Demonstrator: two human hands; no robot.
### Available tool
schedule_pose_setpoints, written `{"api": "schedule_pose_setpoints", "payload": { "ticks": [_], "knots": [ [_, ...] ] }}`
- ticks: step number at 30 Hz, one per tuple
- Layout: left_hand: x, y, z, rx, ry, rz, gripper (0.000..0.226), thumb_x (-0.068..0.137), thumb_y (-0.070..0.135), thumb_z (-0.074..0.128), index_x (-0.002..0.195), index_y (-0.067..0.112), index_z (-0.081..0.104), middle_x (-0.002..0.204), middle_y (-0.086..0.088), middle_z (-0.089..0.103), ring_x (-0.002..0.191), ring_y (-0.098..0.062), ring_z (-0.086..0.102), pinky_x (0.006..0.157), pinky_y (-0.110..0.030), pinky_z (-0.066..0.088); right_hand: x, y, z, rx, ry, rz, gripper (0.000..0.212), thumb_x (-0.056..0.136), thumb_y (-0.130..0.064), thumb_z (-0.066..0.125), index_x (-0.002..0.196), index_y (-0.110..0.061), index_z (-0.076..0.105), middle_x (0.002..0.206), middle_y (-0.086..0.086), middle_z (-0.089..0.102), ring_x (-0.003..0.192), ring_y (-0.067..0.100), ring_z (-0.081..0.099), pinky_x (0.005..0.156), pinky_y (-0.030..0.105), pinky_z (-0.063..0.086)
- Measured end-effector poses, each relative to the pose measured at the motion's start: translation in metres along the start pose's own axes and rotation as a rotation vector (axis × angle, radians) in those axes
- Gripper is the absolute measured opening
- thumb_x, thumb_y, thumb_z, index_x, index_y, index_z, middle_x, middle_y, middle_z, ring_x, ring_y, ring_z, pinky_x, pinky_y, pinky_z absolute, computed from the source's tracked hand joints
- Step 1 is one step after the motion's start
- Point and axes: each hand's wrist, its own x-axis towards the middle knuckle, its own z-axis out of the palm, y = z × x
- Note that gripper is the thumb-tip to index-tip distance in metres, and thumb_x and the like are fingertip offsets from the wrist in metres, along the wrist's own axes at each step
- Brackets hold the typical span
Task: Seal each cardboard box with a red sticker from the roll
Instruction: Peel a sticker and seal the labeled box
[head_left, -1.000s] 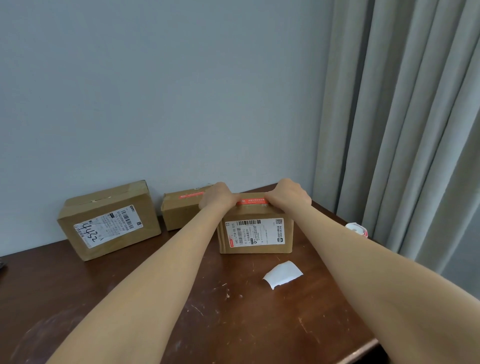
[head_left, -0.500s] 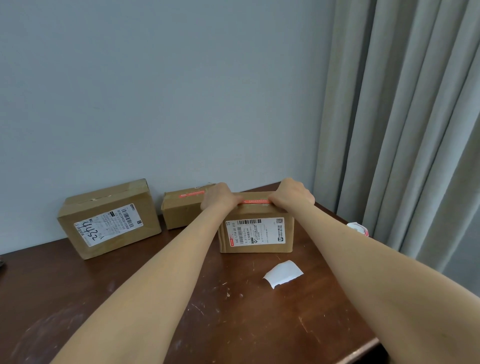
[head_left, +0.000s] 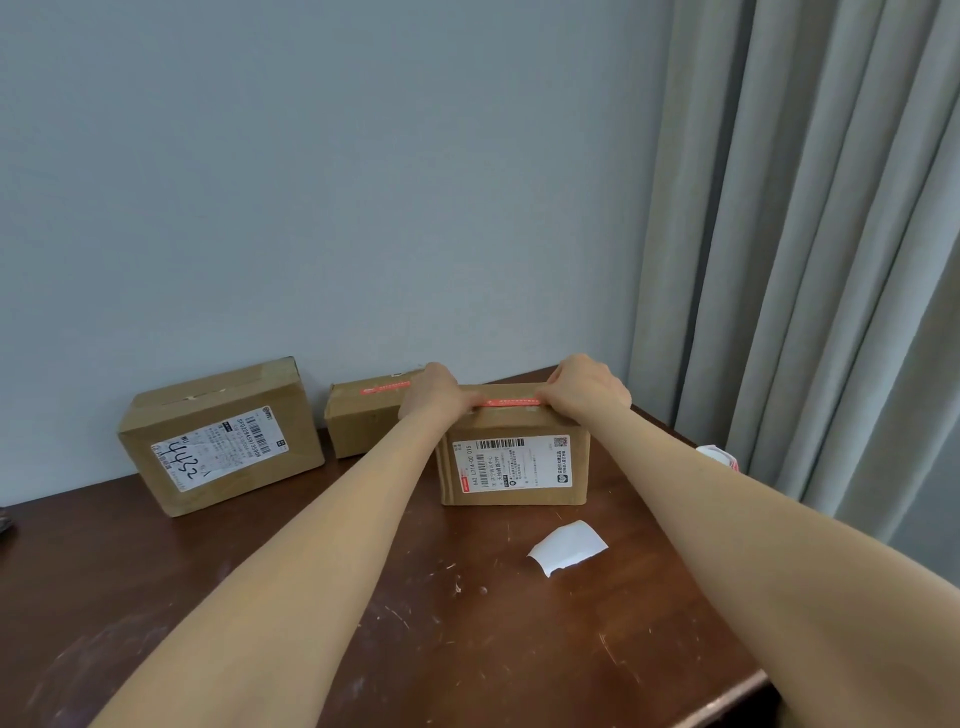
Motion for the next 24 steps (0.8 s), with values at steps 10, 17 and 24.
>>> {"api": "schedule_pose_setpoints", "payload": {
  "ticks": [10, 17, 24],
  "knots": [
    [-0.018, -0.014, 0.014, 0.293, 0.106, 0.515, 0.037, 0.099, 0.025, 0.036, 0.124, 0.032, 0.062, 0.137, 0.003, 0.051, 0.128, -0.019, 0.041, 0.106, -0.037, 0.033, -0.013, 0.001, 0.008, -0.031, 0.059, -0.270, 0.031, 0.091, -0.021, 0.047, 0.099, -0.032, 0.075, 0.107, -0.002, 0.067, 0.097, 0.022, 0.060, 0.074, 0.032, 0.048],
    [-0.026, -0.020, 0.016, 0.292, 0.037, 0.424, 0.041, 0.098, 0.031, 0.033, 0.132, 0.033, 0.055, 0.143, 0.004, 0.046, 0.133, -0.021, 0.034, 0.105, -0.040, 0.034, -0.019, 0.012, 0.013, -0.208, 0.039, -0.312, 0.039, 0.097, -0.026, 0.036, 0.122, -0.034, 0.065, 0.124, 0.006, 0.050, 0.118, 0.028, 0.042, 0.095, 0.041, 0.037],
    [-0.031, -0.026, 0.008, 0.319, 0.015, 0.336, 0.043, 0.099, 0.037, 0.031, 0.137, 0.031, 0.049, 0.149, 0.001, 0.037, 0.138, -0.024, 0.027, 0.108, -0.042, 0.030, -0.019, 0.019, 0.013, -0.272, 0.079, -0.275, 0.041, 0.098, -0.029, 0.033, 0.128, -0.029, 0.061, 0.129, 0.007, 0.046, 0.122, 0.028, 0.038, 0.100, 0.041, 0.034]
  ]
}}
